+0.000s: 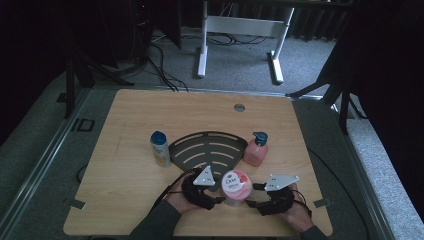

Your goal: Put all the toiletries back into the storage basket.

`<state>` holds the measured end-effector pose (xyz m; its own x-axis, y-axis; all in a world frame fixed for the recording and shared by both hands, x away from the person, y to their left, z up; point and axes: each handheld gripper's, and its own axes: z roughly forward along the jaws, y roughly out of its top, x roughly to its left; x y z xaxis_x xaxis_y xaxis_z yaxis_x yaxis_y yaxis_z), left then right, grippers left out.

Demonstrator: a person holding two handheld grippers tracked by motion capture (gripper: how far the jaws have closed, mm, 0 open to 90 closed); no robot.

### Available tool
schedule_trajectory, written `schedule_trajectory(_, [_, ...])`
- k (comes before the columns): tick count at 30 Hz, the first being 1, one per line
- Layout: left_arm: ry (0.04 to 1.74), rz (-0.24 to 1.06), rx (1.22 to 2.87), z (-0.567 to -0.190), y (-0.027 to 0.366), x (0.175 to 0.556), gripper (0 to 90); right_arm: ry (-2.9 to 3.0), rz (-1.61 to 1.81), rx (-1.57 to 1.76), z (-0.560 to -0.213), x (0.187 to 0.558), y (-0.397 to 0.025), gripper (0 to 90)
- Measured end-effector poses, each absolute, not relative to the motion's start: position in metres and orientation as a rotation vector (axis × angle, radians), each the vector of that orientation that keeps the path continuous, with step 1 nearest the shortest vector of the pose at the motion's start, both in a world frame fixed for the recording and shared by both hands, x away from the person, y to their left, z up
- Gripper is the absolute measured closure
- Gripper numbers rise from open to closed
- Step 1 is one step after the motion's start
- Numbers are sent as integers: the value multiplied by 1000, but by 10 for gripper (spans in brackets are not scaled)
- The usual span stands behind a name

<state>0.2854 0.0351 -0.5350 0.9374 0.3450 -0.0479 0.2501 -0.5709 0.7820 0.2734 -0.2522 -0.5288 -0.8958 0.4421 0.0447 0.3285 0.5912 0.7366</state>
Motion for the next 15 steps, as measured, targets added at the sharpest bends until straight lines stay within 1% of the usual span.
schedule_trajectory(4, [408,124,2200,-537,33,286,292,2682,1205,622,-530,275,-251,333])
schedule_trajectory(8, [396,122,2193,-538,31,286,275,2691,1219,601,-530,278,-249,298])
schedule_trajectory(15, [381,135,2201,-539,27,287,254,2691,1233,586,-531,279,-249,287])
